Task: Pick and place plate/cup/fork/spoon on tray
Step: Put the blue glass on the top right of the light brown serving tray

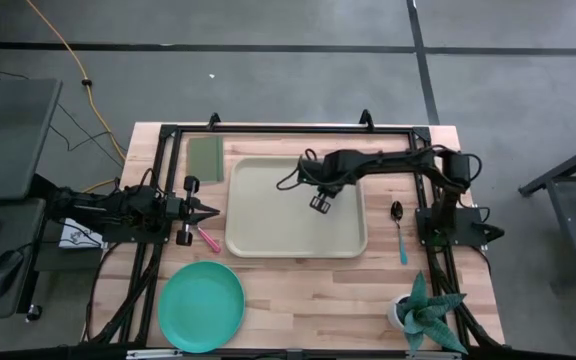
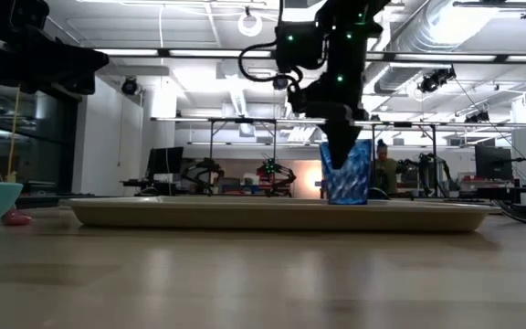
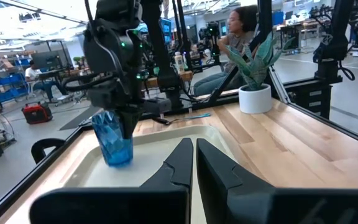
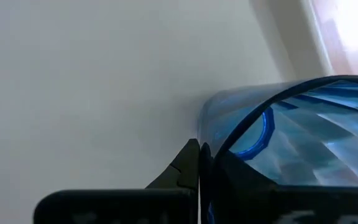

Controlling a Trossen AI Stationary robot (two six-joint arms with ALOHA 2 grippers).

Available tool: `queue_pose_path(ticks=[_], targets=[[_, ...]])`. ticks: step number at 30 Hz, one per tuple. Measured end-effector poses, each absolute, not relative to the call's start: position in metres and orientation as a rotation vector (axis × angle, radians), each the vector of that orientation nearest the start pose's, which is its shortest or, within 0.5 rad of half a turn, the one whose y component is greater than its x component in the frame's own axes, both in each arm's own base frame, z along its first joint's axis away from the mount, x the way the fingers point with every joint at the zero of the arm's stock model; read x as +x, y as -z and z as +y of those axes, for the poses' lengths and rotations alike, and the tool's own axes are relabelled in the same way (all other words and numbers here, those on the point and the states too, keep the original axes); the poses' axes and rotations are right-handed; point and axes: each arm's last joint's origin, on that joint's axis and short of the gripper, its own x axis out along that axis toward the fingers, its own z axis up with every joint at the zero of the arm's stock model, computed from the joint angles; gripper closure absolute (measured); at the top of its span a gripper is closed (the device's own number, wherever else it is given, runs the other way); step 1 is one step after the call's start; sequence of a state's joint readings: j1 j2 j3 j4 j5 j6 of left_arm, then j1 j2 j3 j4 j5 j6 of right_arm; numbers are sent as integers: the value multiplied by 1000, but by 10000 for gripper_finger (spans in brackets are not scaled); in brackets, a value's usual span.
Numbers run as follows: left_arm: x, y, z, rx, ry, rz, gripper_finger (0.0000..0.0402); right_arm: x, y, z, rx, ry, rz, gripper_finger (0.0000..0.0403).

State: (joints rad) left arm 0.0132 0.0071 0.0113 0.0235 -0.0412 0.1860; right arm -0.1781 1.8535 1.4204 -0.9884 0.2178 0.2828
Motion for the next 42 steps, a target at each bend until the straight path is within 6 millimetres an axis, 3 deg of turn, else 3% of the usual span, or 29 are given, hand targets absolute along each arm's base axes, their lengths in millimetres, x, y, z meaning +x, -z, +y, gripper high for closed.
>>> queue_pose_path(ticks=[9, 29, 42], targets=[[97, -169, 3, 186, -57, -23, 398, 345, -215, -72, 231, 530, 1382, 402], [97, -169, 2, 186, -57, -23, 398, 337, -214, -99, 492, 666, 1355, 402], [97, -169, 3, 186, -57, -23, 398, 337, -215, -100, 487, 700, 1336, 327]])
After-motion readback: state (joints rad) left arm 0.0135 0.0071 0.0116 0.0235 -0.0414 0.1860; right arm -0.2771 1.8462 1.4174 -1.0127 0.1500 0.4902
